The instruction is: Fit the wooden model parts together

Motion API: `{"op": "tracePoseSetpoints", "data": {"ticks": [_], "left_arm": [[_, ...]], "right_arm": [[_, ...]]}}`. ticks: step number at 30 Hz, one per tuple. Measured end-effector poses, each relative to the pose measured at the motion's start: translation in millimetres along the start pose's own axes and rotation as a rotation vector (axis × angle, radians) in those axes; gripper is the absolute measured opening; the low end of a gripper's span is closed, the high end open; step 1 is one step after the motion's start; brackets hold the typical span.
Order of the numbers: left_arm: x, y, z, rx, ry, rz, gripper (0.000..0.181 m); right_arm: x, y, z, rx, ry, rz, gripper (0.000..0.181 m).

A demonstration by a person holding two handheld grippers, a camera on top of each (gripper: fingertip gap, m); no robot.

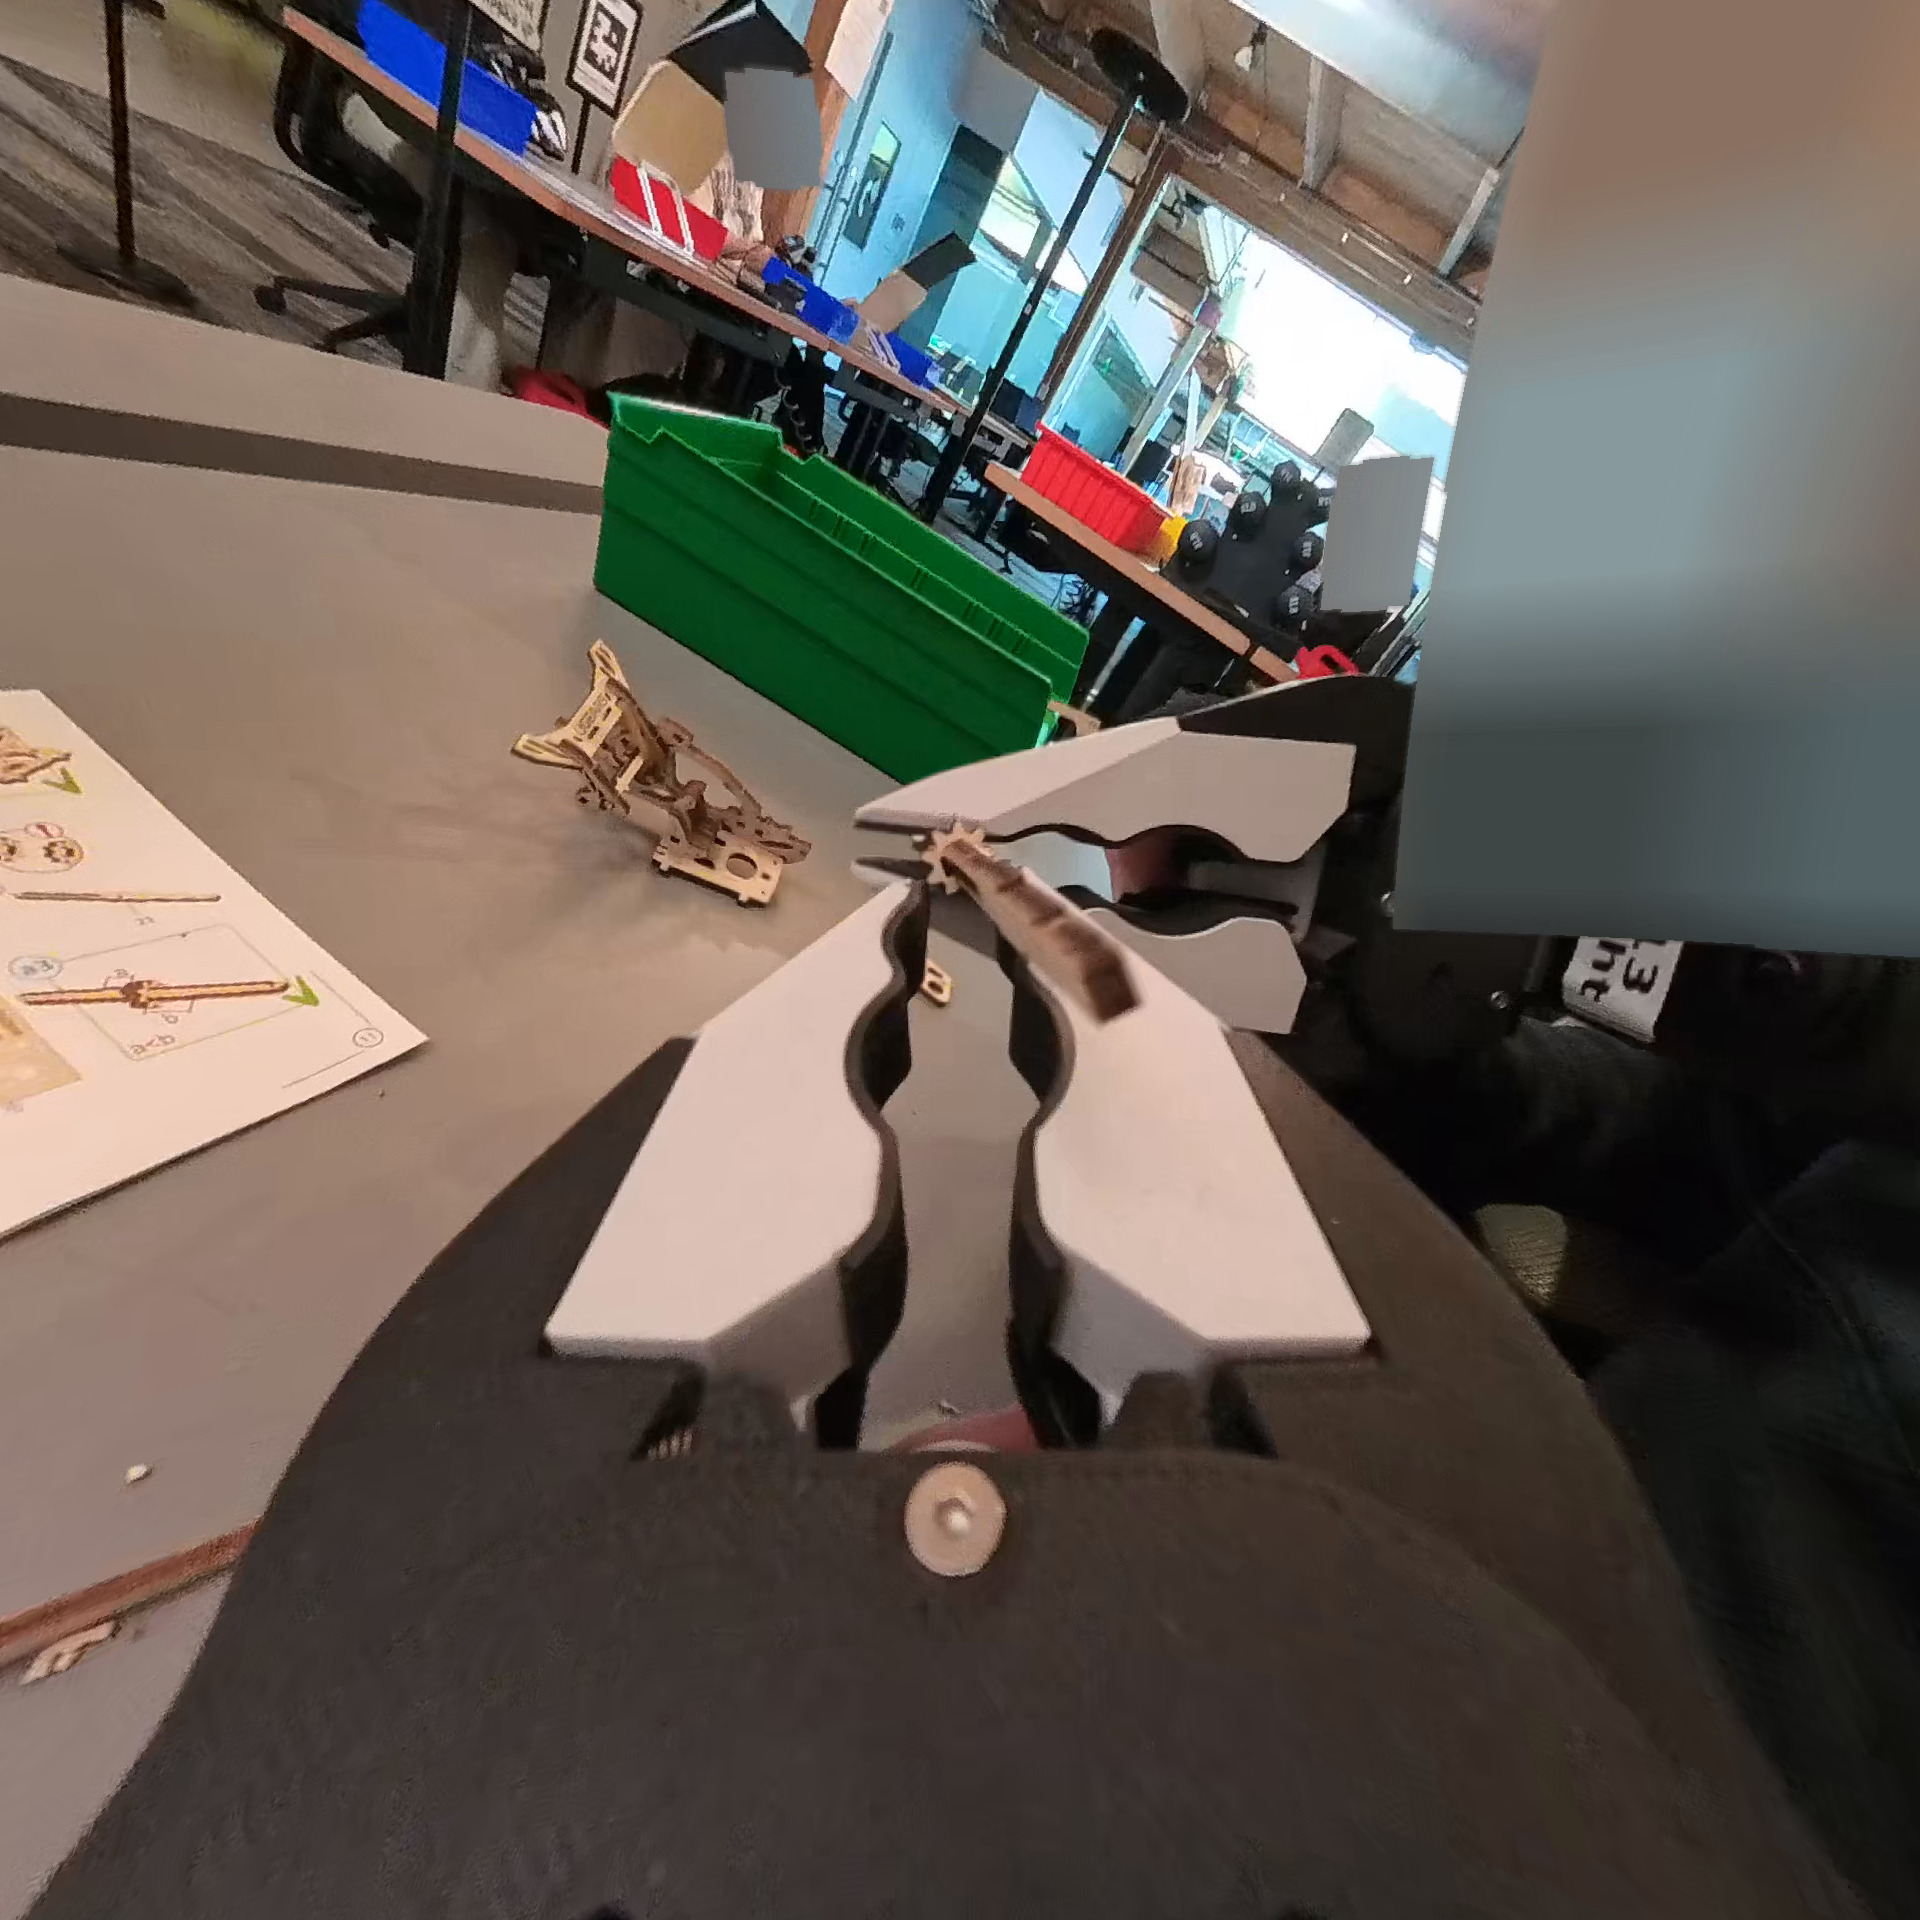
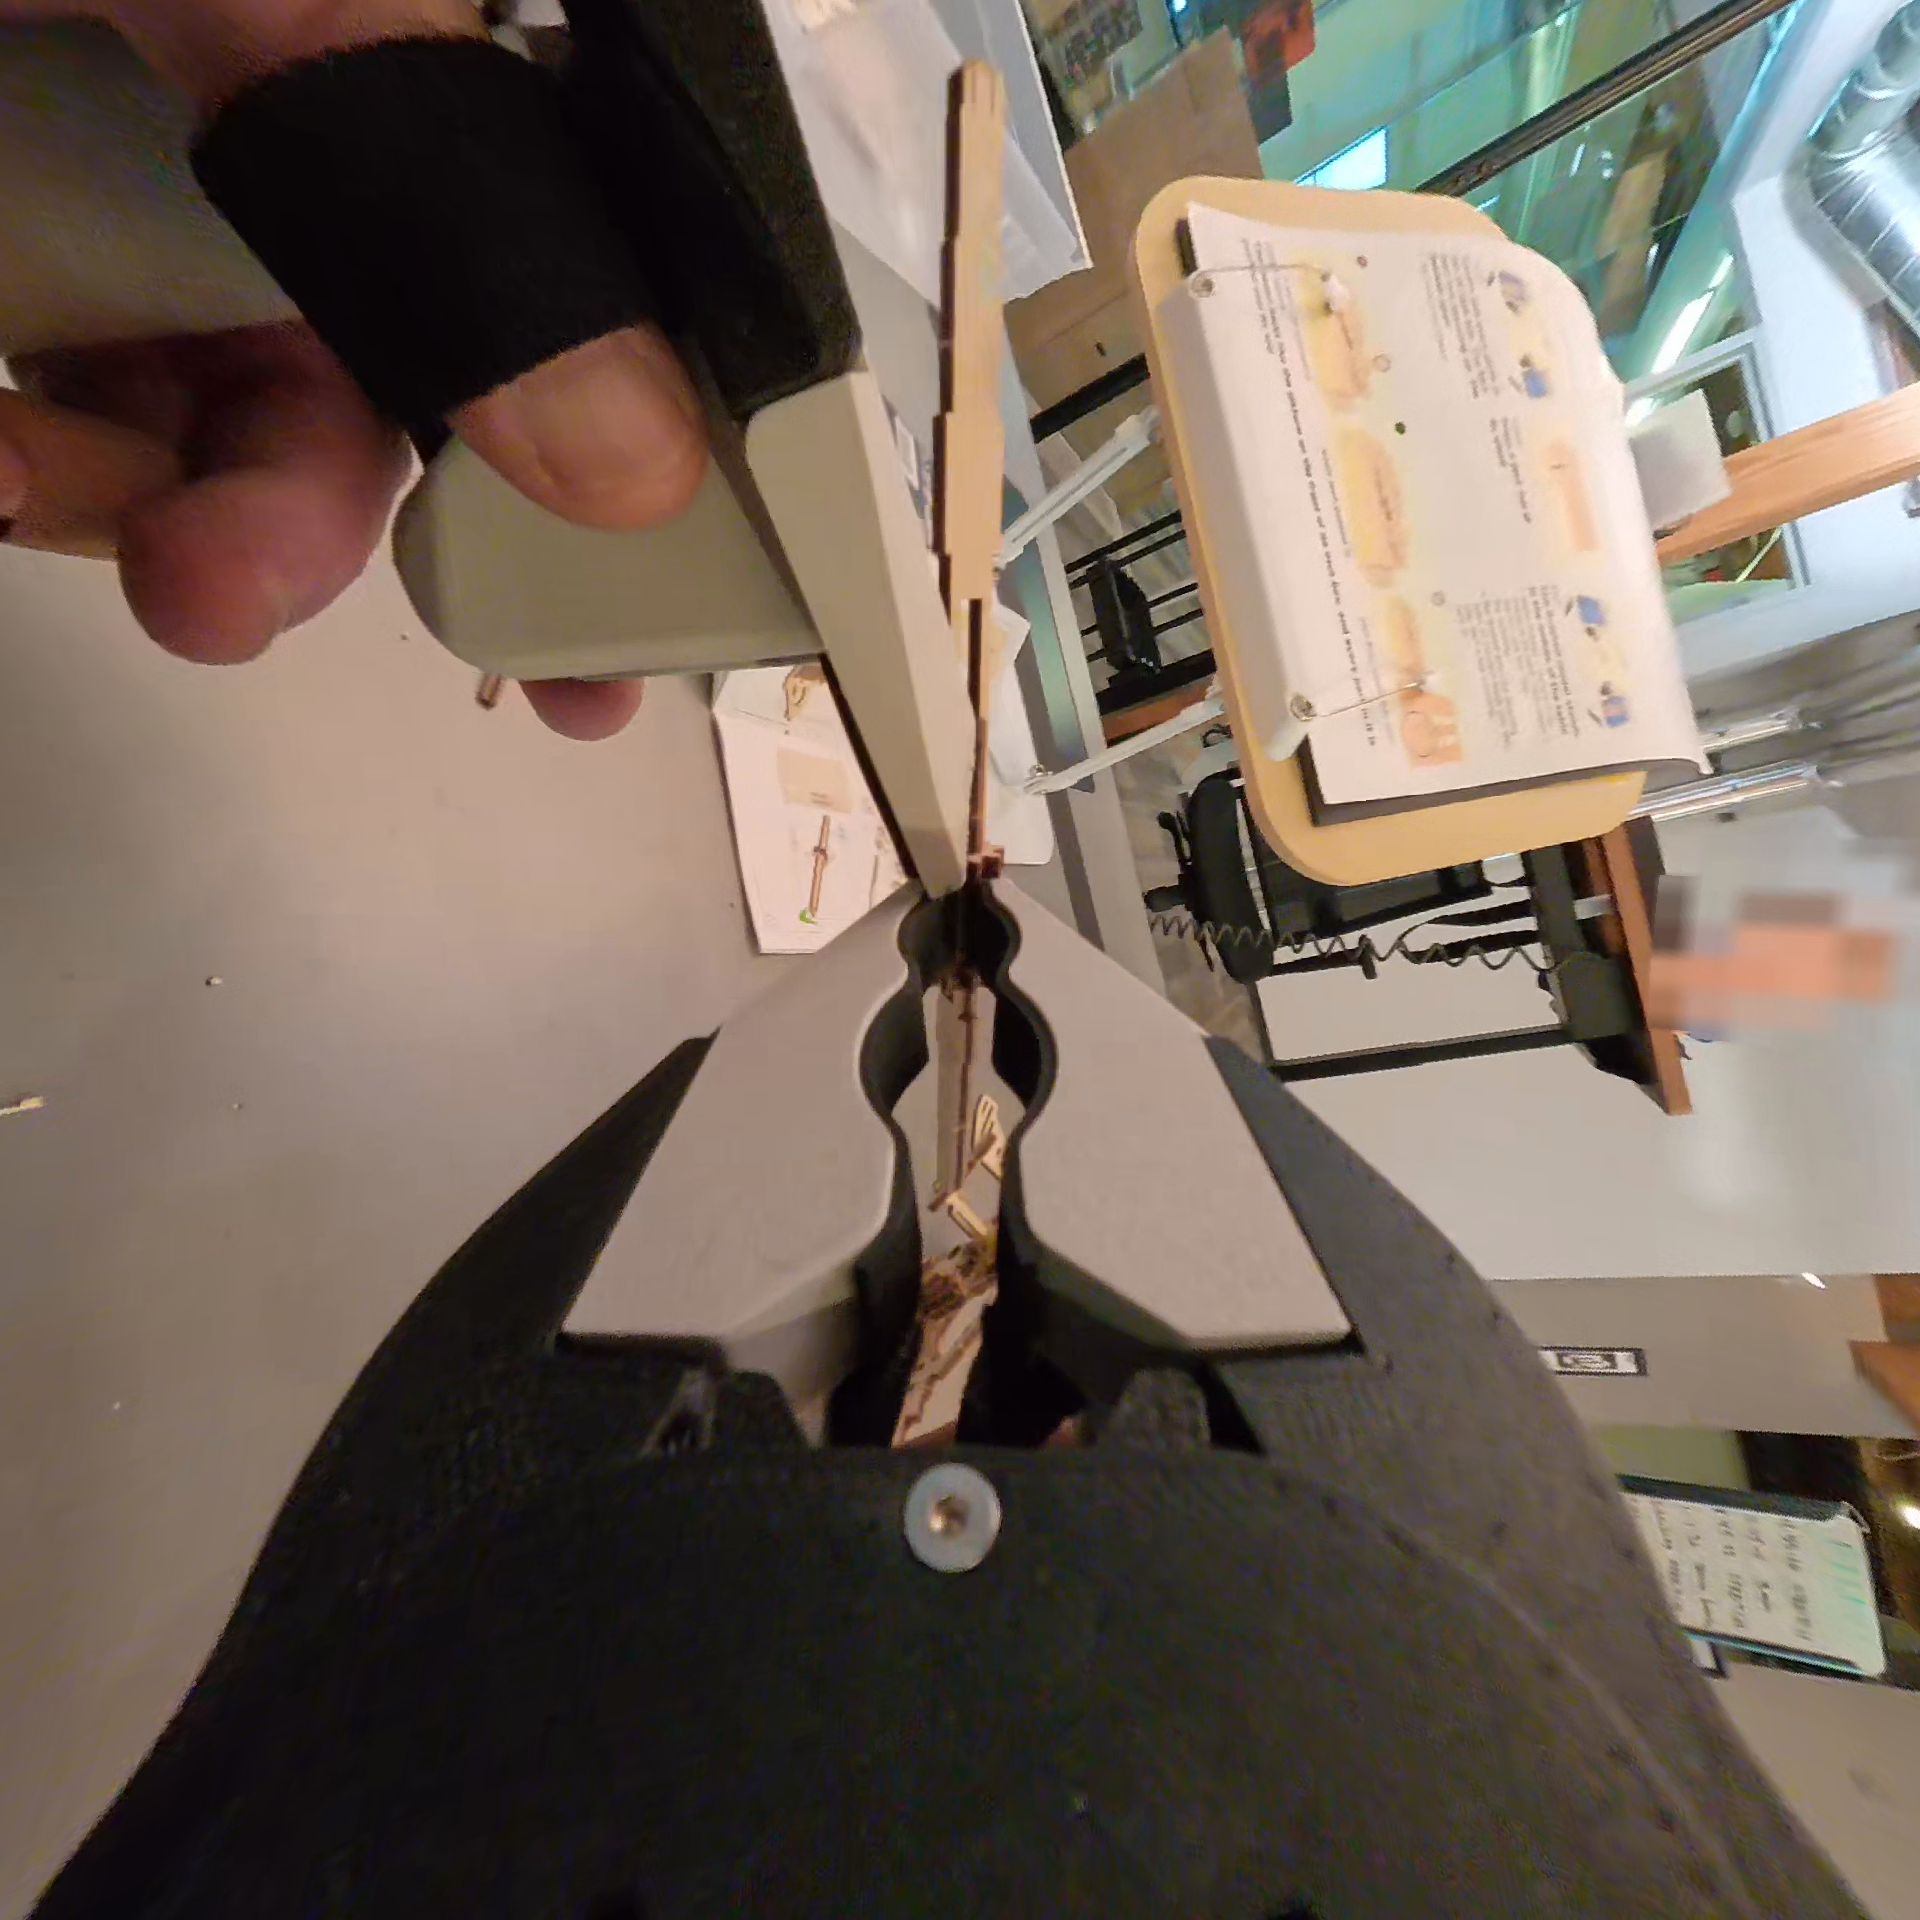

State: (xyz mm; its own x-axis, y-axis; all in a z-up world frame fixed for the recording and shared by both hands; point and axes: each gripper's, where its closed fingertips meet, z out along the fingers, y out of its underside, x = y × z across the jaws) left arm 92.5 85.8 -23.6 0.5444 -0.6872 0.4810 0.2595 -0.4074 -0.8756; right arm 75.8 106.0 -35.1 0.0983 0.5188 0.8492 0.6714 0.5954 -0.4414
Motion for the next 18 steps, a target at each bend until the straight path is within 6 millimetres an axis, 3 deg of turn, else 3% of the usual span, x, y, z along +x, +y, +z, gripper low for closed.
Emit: {"op": "tracePoseSetpoints", "data": {"ticks": [8,18], "left_arm": [[0,-14,-4,0.070,-0.022,0.029,0.010],[1,-5,-1,0.015,-0.018,0.053,0.003]], "right_arm": [[8,-1,-4,0.008,0.058,-0.036,0.002],[5,0,-5,0.008,0.045,-0.012,0.006]]}}
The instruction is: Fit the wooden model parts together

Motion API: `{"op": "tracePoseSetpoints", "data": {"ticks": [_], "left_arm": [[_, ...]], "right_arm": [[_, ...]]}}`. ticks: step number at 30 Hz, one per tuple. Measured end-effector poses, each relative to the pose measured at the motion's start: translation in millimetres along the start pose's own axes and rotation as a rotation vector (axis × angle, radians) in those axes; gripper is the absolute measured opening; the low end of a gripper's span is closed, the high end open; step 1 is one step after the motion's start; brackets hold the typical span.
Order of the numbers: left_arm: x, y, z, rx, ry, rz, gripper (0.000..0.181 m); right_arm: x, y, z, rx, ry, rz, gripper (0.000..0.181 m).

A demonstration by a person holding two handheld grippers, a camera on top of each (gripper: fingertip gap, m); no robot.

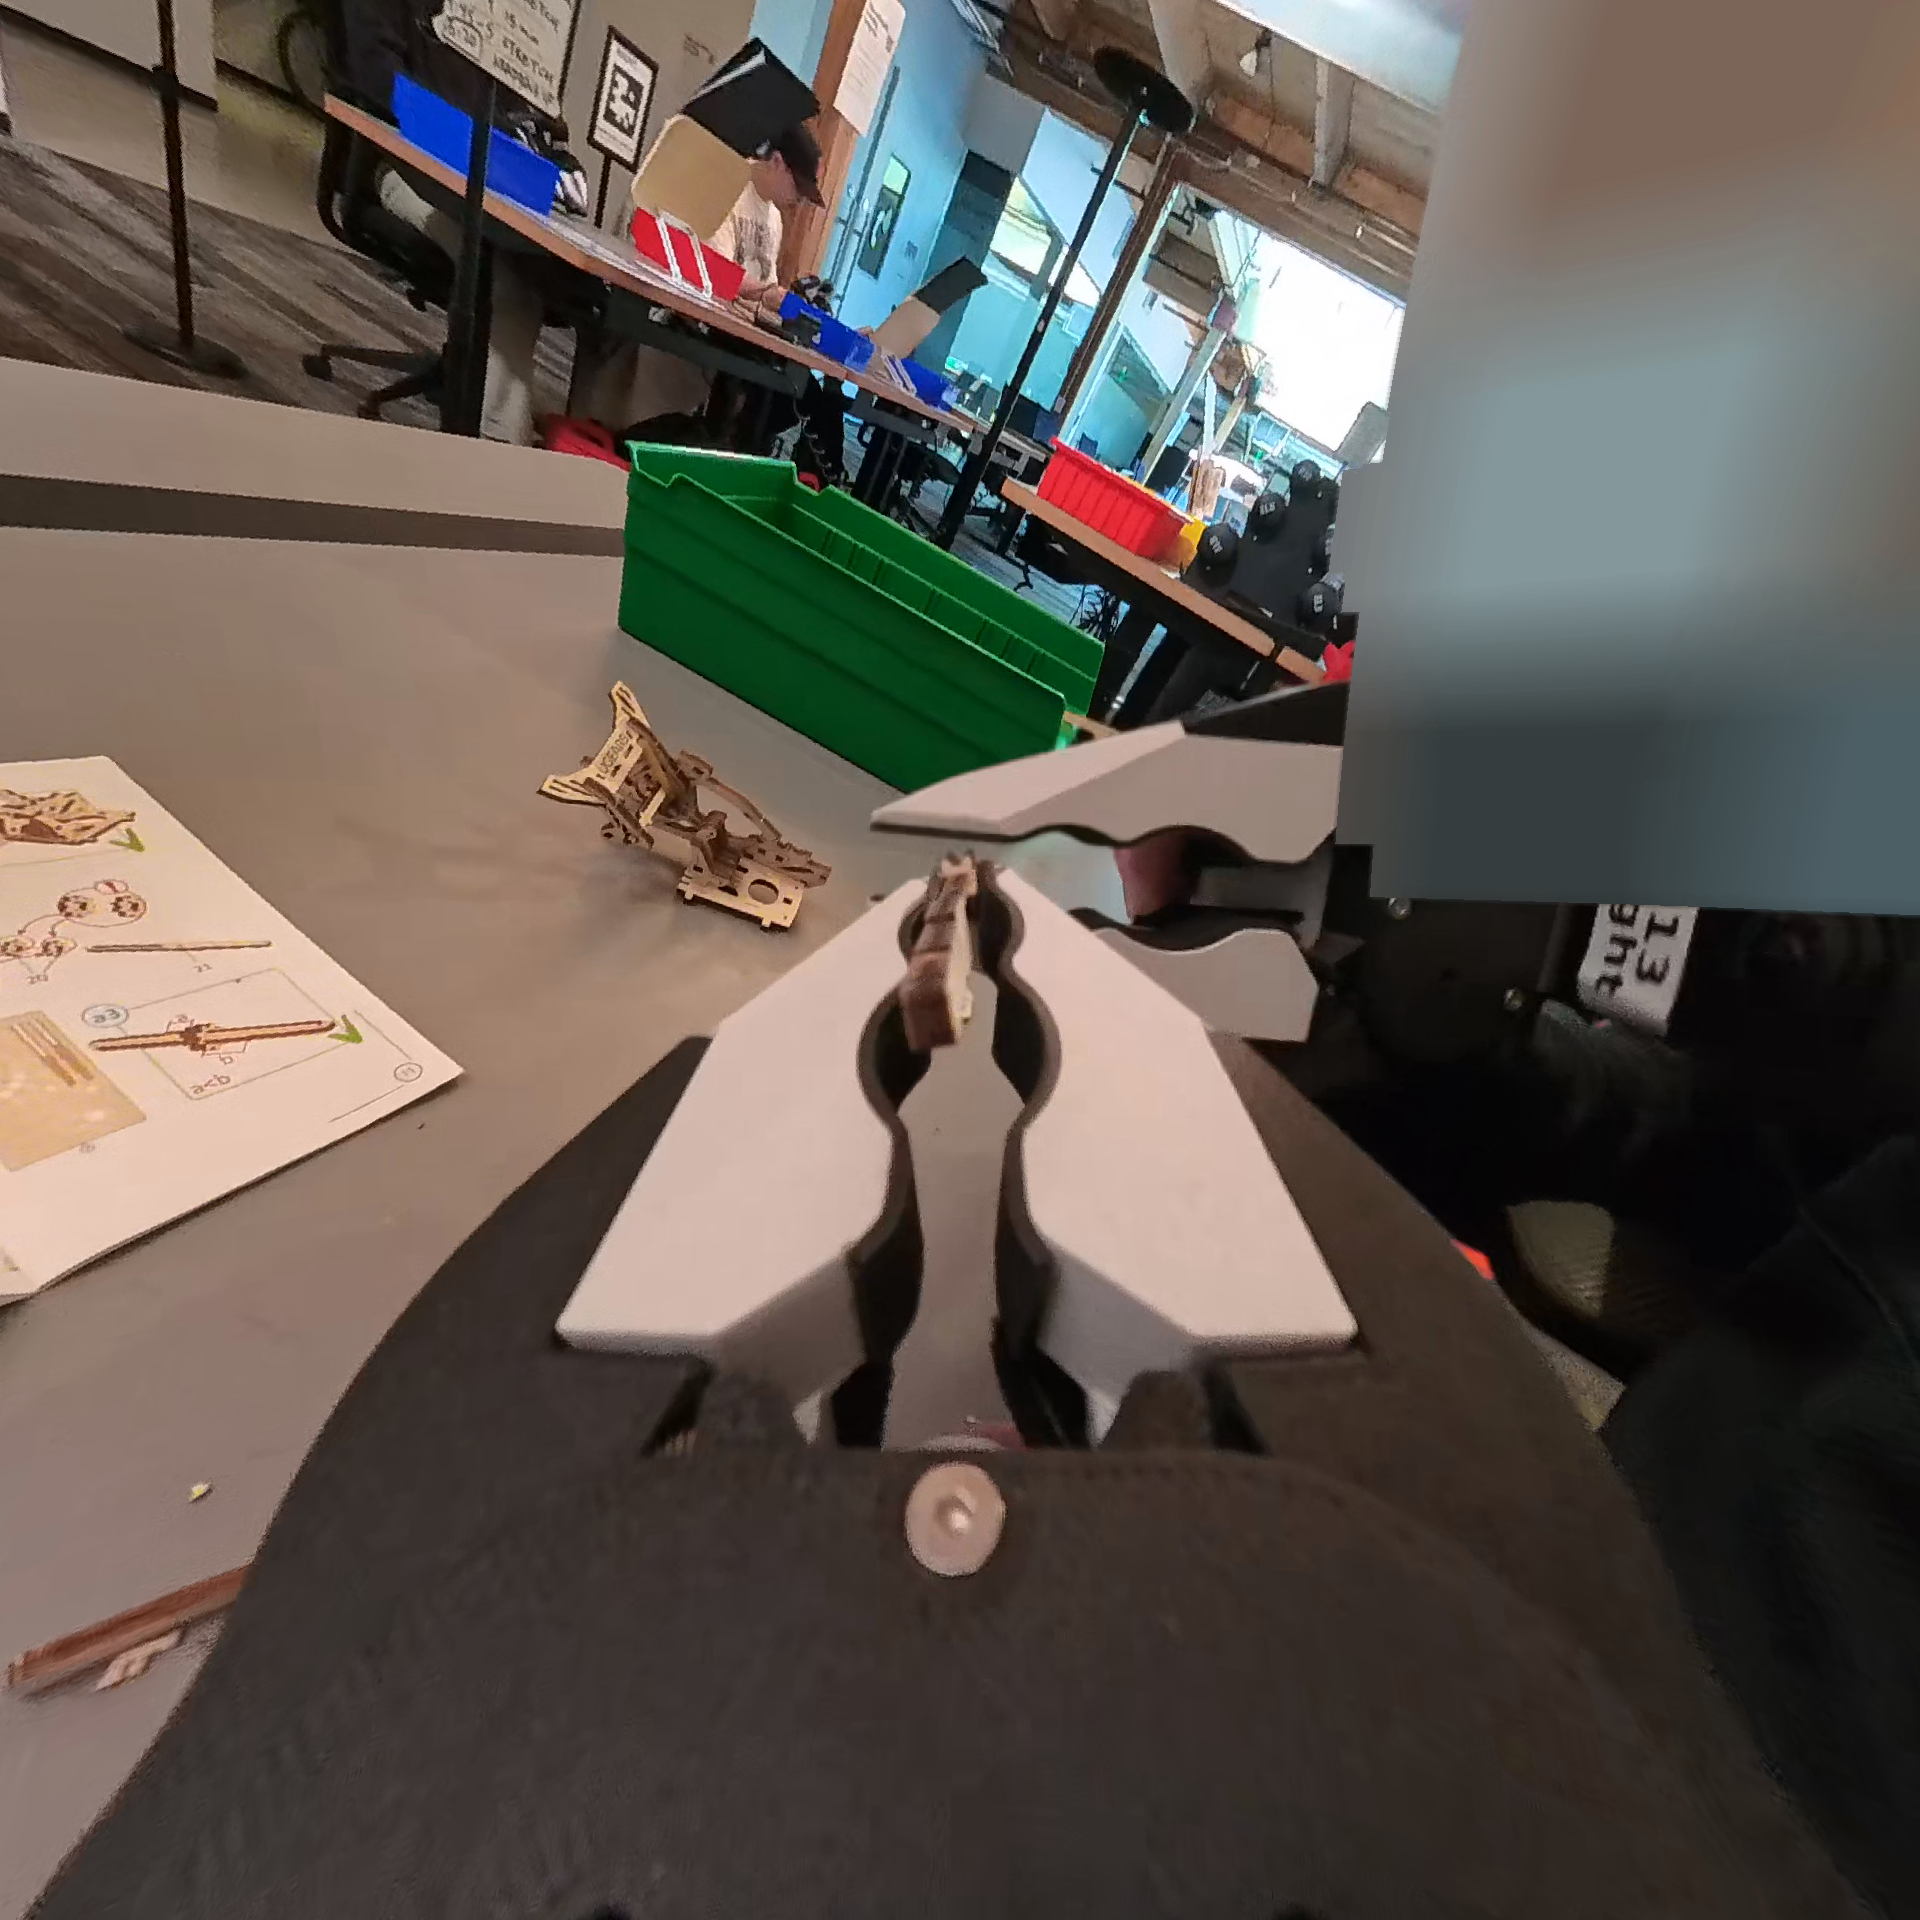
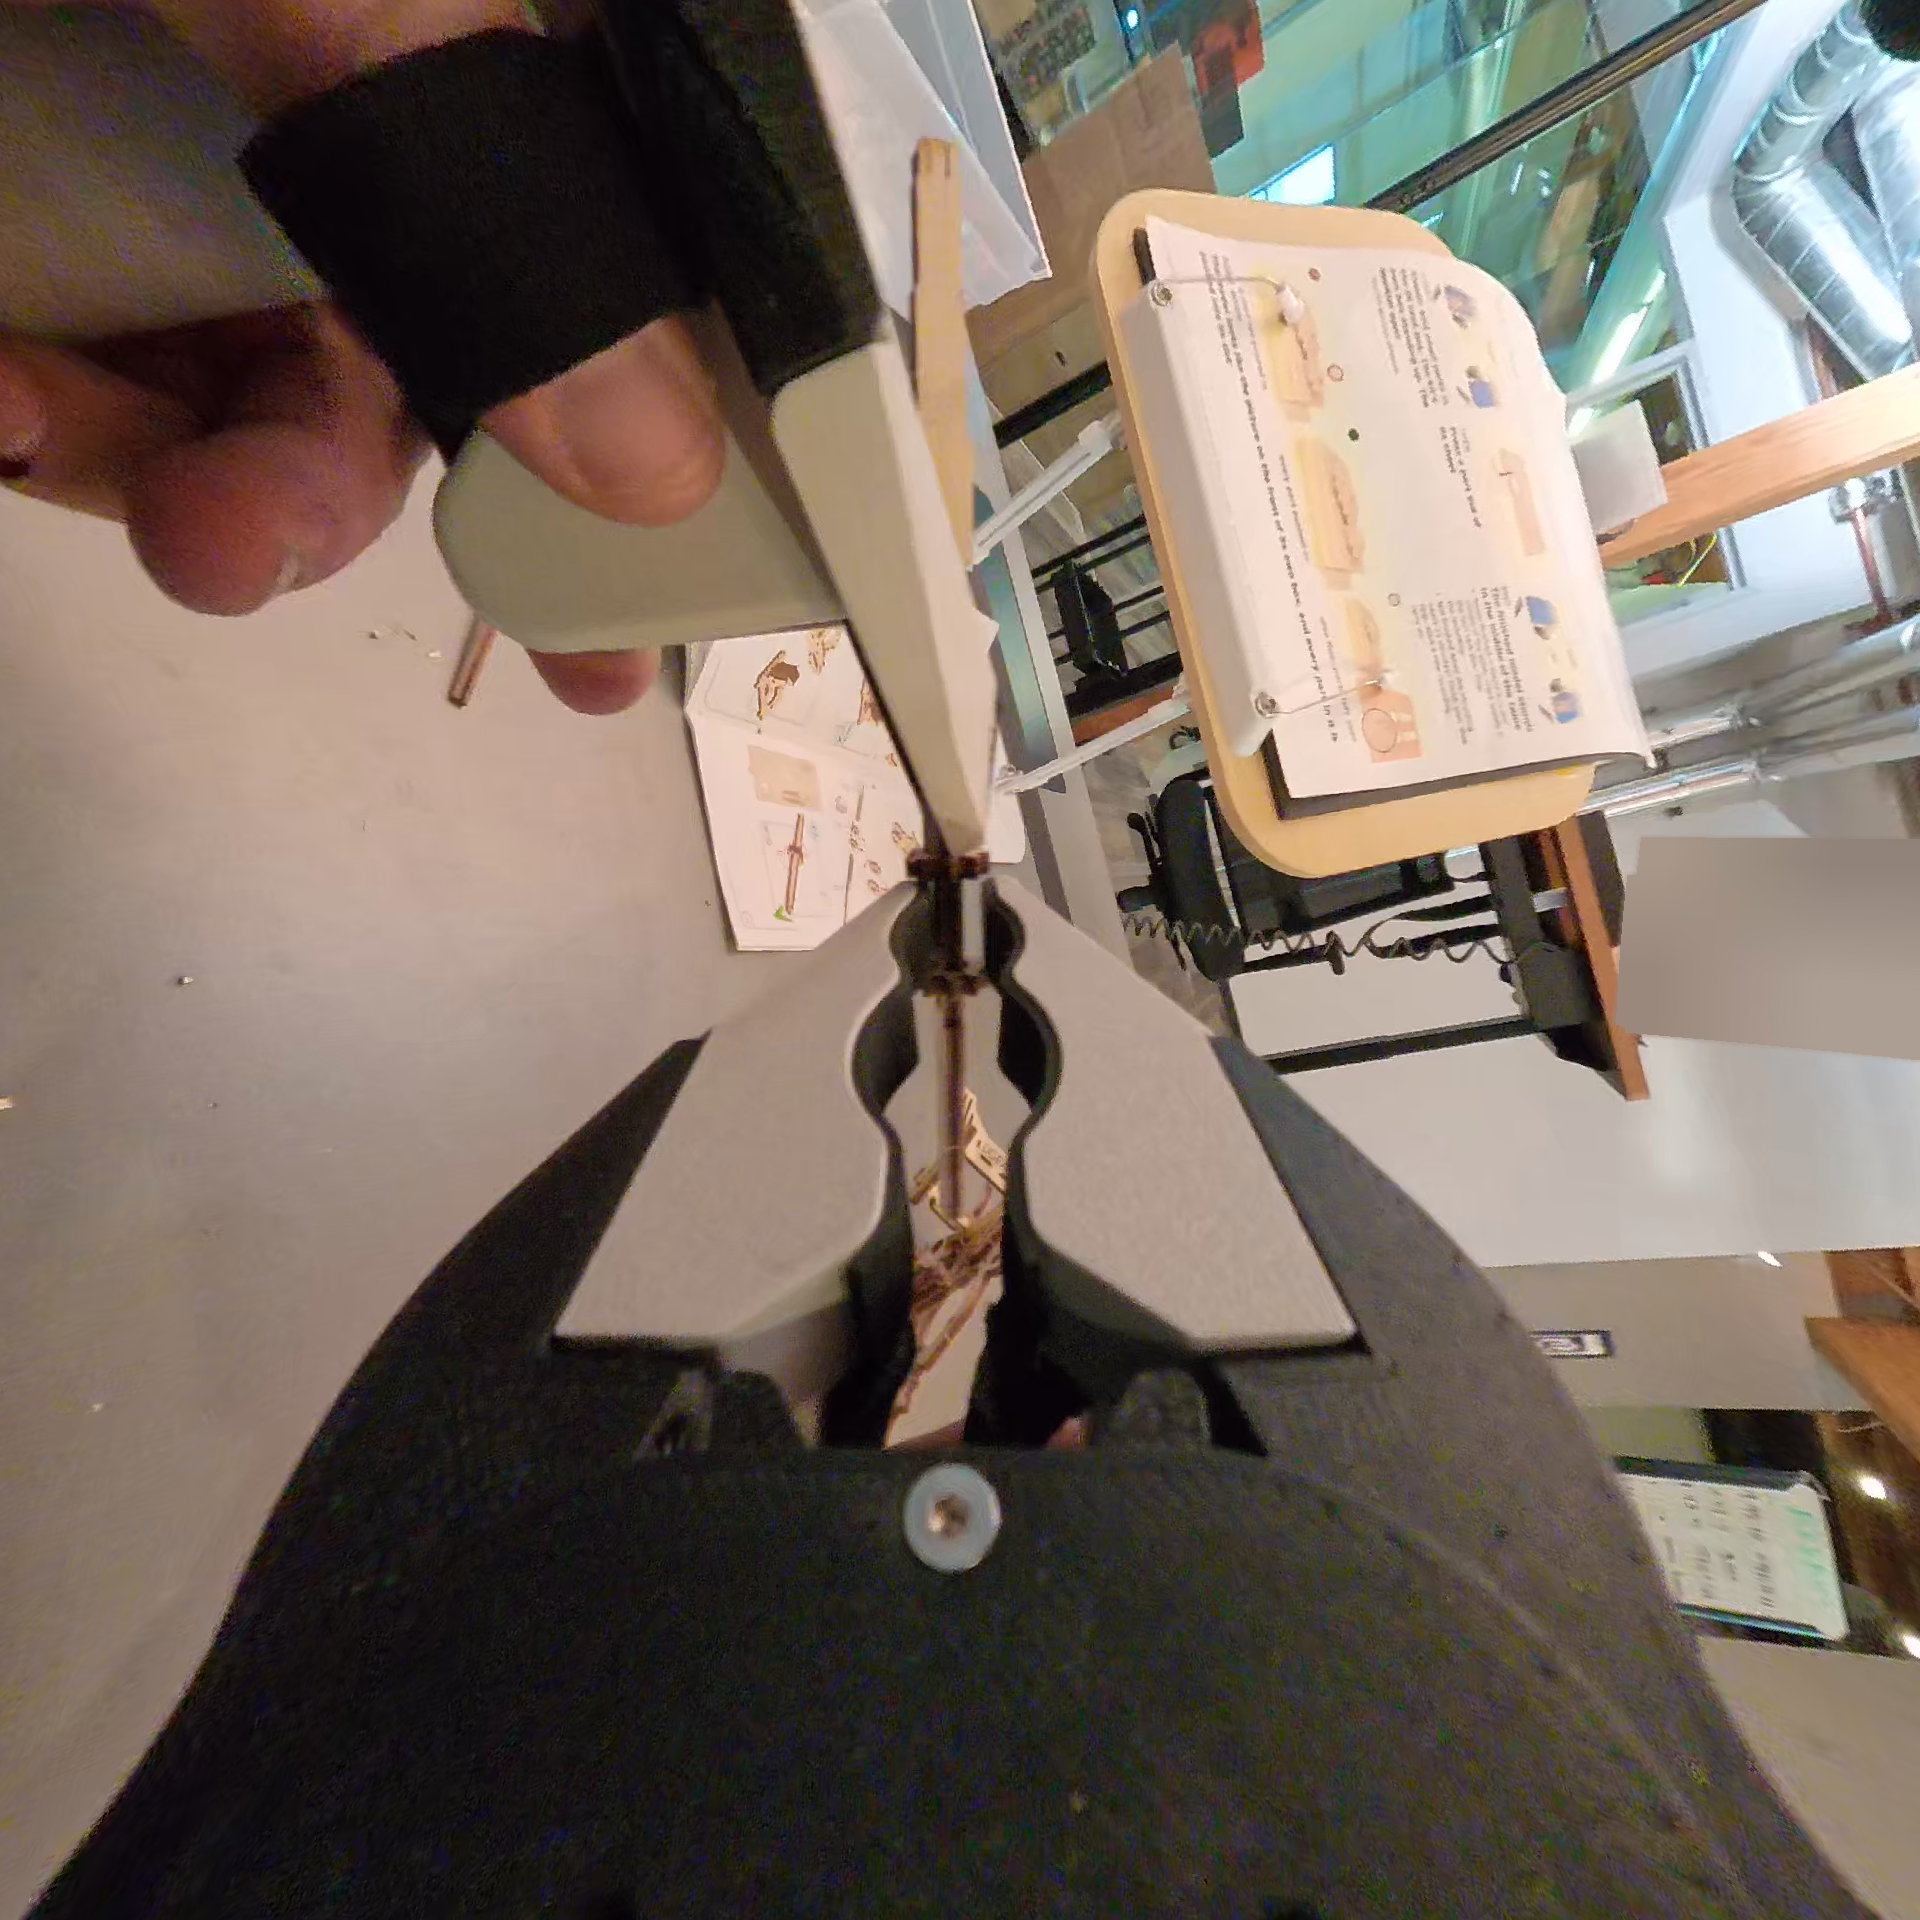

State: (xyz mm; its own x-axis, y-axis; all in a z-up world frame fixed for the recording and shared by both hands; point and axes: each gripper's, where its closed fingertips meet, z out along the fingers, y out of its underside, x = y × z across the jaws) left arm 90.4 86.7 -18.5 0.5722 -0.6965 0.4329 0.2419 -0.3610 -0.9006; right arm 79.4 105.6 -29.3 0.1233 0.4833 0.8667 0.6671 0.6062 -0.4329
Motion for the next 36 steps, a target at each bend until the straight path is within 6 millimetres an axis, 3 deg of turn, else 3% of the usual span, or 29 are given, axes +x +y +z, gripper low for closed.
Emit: {"op": "tracePoseSetpoints", "data": {"ticks": [3,8,11,16,20,28,36], "left_arm": [[3,3,-1,-0.029,0.007,0.094,0.002],[9,2,-1,-0.057,0.029,0.250,0.003],[11,-1,-4,-0.036,0.058,0.347,0.002],[21,0,-14,-0.033,0.157,0.460,0.003],[33,2,-20,-0.044,0.251,0.560,0.003],[46,-1,-27,-0.066,0.327,0.693,0.003],[41,-2,-27,-0.104,0.251,0.734,0.003]], "right_arm": [[-3,1,0,0.019,-0.064,0.091,0.016],[-10,-3,-5,0.057,-0.220,0.194,0.009],[-11,-5,-6,0.051,-0.236,0.186,0.000],[-12,-15,-11,0.098,-0.286,0.206,0.002],[-20,-29,-24,0.181,-0.494,0.303,0.008],[-25,-43,-47,0.235,-0.882,0.453,0.003],[-22,-42,-40,0.195,-0.775,0.393,0.002]]}}
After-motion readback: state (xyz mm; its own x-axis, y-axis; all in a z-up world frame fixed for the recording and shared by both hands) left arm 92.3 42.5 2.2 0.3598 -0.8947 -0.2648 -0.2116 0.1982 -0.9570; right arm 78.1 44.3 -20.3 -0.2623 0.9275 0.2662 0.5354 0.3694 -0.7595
